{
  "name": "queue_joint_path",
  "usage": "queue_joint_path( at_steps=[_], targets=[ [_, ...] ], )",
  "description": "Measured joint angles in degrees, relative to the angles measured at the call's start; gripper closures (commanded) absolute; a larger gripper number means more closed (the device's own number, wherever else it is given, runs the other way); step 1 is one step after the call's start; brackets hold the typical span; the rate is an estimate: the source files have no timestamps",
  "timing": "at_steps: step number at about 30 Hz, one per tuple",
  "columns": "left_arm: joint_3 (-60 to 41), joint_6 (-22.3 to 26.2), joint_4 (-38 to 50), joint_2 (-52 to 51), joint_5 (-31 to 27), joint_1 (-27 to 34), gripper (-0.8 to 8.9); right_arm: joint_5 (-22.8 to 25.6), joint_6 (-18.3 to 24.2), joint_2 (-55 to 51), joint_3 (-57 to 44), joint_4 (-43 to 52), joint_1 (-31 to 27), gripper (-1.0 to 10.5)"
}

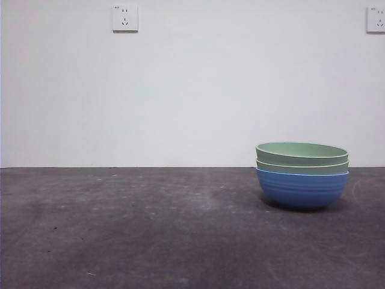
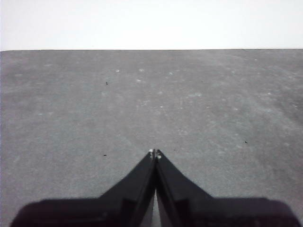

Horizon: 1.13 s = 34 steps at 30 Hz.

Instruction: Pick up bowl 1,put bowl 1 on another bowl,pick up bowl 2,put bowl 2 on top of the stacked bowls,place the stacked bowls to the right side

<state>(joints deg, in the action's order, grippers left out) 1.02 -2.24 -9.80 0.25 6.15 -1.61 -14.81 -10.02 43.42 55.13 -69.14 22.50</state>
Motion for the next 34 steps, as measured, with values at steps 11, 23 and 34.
queue_joint_path(
  at_steps=[11, 23, 34],
  targets=[
    [0.0, -0.3, 0.0, 0.0, 0.0, 0.0, 8.17, 0.2, 0.7, -1.0, 0.0, 0.4, -0.8, 9.4],
    [0.0, -0.4, 0.0, 0.0, 0.0, 0.0, 8.17, 1.3, 9.1, -22.8, -16.2, 37.5, -14.8, 9.4],
    [0.0, -0.4, -0.1, 0.0, 0.0, 0.0, 8.17, 1.6, 8.0, -37.8, -46.9, 59.8, -15.7, 9.4]
  ],
)
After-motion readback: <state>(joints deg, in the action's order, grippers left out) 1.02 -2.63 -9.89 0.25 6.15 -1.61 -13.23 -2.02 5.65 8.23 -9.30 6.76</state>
